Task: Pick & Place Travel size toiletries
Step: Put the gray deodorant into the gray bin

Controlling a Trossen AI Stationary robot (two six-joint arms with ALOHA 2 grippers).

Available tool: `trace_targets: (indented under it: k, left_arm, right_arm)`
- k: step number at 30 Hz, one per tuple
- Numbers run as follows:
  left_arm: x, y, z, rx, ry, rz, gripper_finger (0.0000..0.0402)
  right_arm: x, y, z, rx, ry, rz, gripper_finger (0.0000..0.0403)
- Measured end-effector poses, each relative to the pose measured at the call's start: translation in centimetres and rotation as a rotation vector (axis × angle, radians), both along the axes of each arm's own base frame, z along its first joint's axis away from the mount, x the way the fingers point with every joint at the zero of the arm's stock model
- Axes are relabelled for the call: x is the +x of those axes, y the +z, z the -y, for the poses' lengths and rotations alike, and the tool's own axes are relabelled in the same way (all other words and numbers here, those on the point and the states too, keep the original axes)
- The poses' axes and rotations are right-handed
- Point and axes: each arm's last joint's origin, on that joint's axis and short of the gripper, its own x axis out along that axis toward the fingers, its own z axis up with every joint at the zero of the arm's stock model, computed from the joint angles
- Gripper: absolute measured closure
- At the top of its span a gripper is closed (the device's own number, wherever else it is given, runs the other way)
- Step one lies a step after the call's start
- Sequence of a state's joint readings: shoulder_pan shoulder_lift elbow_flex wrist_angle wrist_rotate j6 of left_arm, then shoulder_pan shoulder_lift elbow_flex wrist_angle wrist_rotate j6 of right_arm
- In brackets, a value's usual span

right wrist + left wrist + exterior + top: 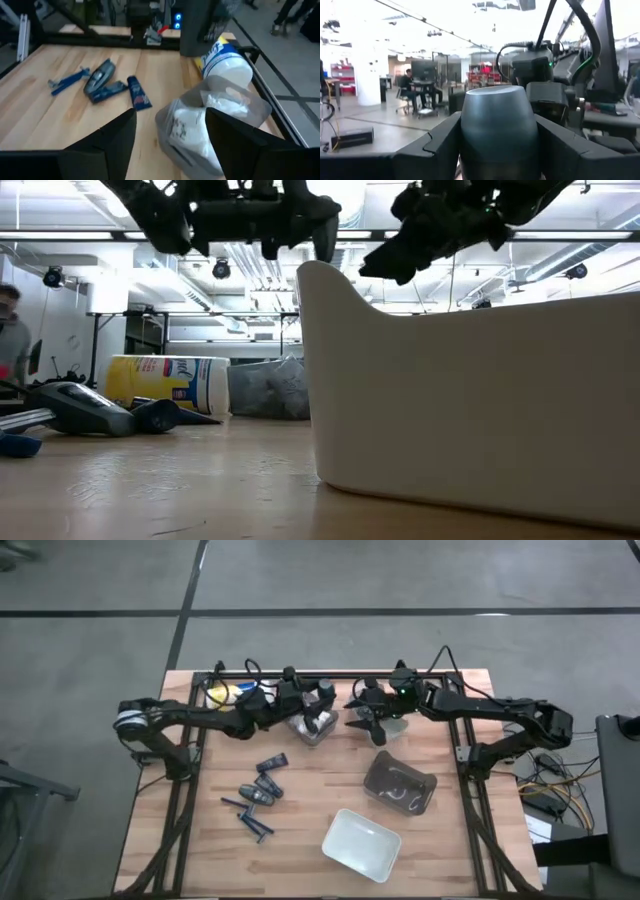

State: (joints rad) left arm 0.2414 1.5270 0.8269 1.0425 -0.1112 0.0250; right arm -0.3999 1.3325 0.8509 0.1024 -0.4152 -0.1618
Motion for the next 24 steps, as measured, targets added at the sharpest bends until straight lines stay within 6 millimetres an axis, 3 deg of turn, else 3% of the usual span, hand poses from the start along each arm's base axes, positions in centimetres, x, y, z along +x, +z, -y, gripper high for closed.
trace_targets:
  k: [16, 24]
  left_arm:
    - [5.2, -0.8, -0.7, 0.071, -0.132, 0.068, 0.0184]
    - [5.2, -0.9, -0.7, 0.066, -0.134, 0.059, 0.0184]
  right_arm:
    - [1.7, 0.0, 1.1, 0.050, -0.040, 0.126, 0.0136]
    - [1.0, 0.9, 0.9, 0.030, -0.039, 0.139, 0.0202]
